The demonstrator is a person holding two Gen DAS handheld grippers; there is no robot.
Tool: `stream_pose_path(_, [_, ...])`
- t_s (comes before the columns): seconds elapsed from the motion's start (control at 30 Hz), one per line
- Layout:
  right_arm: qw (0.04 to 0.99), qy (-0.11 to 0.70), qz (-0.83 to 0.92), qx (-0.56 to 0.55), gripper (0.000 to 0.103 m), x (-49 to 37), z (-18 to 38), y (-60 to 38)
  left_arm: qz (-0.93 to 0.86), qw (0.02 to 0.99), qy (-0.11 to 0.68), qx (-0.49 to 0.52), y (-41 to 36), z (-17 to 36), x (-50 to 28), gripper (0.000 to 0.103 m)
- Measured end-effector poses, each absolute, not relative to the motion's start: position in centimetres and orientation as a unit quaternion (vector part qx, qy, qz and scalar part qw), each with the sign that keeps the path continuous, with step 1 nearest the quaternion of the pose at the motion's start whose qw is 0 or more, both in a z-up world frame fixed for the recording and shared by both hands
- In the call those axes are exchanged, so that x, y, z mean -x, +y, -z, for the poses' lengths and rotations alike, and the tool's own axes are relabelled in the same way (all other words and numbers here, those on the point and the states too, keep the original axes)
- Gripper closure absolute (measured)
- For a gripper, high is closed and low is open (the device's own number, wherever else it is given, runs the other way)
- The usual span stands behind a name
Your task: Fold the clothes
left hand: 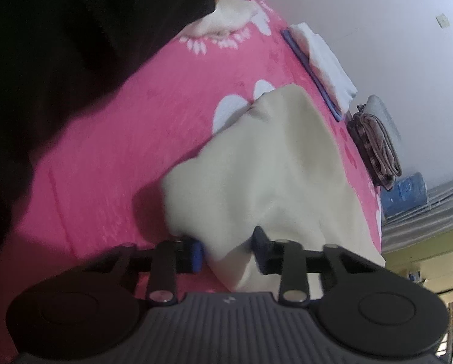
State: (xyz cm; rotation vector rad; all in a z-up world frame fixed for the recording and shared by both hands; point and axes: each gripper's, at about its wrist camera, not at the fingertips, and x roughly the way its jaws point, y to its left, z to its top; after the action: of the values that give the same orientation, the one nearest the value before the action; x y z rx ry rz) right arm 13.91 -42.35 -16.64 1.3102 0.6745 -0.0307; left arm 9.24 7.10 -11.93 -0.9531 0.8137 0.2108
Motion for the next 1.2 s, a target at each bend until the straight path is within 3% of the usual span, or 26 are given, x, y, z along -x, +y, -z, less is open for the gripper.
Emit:
stream_pose_path(0.2, [0.757,0.322,-0.008,-0.568,0.088,-11.2,13.1,-42.9,-0.062,0.812,0.387,0.432,8.3,8.3,-7.1,0.076])
stream_pose_path(0.43, [0.736,0.423,-0.040,-0.528,0.087,-4.3,11.5,-45.7,-0.006,0.775,0.494,0.394,9.4,9.7,-3.4,0.076])
stream_pose_path(0.6, [0.717,0.501,-0.025,-0.484,0.081,-3.7,11.9,-47.1,0.005,0.778,0.531,0.335,8.2,10.0,-3.8,0.068])
stream_pose_path(0.67, [0.728,0.513,-0.011,-0.454,0.073,-3.9,11.0,-47.6,0.006,0.778,0.540,0.322,8.3,9.7,-3.7,0.066])
stream_pose_path(0.83, [0.774,0.500,0.050,-0.385,0.068,-1.7,7.8,-49.7,0.003,0.802,0.548,0.239,7.0,7.2,-3.0,0.061])
stream_pose_path(0.97, [0.849,0.446,0.074,-0.272,0.068,0.1,3.8,-48.2,-0.016,0.851,0.500,0.161,5.8,3.9,-1.5,0.054])
stream_pose_path(1.1, [0.891,0.424,-0.056,-0.149,0.068,0.1,1.9,-40.7,-0.037,0.896,0.434,0.081,4.5,1.0,-0.6,0.053])
stream_pose_path(1.2, [0.887,0.421,-0.186,-0.028,0.069,-0.1,2.5,-32.1,0.019,0.898,0.435,0.059,1.9,1.8,-1.4,0.053])
